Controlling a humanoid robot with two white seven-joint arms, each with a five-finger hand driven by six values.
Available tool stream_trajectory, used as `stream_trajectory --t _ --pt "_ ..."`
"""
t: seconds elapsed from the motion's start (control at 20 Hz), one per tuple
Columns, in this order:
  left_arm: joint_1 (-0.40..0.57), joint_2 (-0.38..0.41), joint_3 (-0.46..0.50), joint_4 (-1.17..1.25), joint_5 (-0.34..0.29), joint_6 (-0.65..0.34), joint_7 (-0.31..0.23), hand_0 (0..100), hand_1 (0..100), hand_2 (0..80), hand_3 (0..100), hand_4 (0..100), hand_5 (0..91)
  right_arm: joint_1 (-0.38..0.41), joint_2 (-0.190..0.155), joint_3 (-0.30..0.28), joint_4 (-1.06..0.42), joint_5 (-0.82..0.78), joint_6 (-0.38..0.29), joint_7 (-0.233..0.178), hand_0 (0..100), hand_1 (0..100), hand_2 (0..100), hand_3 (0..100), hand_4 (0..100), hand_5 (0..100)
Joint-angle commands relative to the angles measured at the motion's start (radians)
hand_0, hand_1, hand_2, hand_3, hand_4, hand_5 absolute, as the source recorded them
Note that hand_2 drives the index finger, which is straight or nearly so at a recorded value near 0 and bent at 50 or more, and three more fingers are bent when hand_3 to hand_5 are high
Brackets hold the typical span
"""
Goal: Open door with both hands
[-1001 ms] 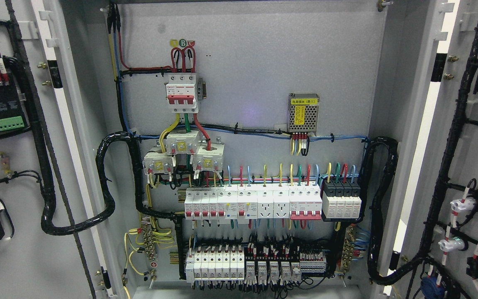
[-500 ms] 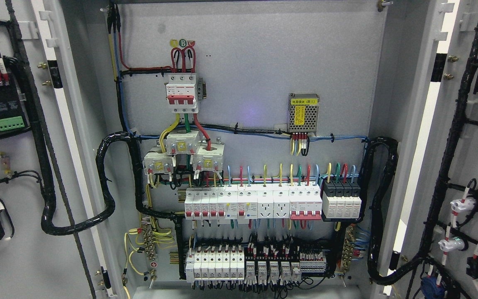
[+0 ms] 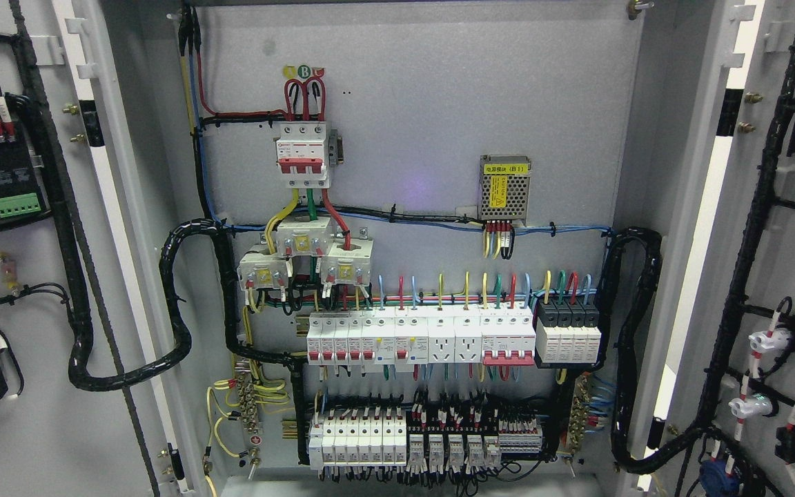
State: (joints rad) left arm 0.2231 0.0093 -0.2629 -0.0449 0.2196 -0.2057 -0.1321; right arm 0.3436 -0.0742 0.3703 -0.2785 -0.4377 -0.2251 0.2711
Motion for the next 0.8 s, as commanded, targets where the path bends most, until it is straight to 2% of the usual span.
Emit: stream_trajectory --t 0.0,0.1,0.25,0.75 --pt "-0.002 -0.006 0.002 0.06 -0.005 0.0 0.0 0 0 0.0 0 3 0.0 -0.008 0.086 -0.03 0.102 0.114 0.016 -0.033 11 0 0 0 0 0" --pt "-0.002 -0.006 0.002 0.059 -0.005 0.0 0.0 0 0 0.0 0 3 0.0 -0.009 0.091 -0.03 0.102 0.114 0.018 -0.047 11 0 0 0 0 0" --pt "-0.002 -0.006 0.002 0.056 -0.003 0.0 0.0 0 0 0.0 0 3 0.0 -0.012 0.091 -0.03 0.102 0.116 0.039 -0.047 11 0 0 0 0 0" --pt "-0.004 -0.006 0.002 0.05 -0.003 -0.003 0.0 0 0 0.0 0 3 0.0 -0.029 0.09 -0.03 0.11 0.116 0.043 -0.047 11 0 0 0 0 0"
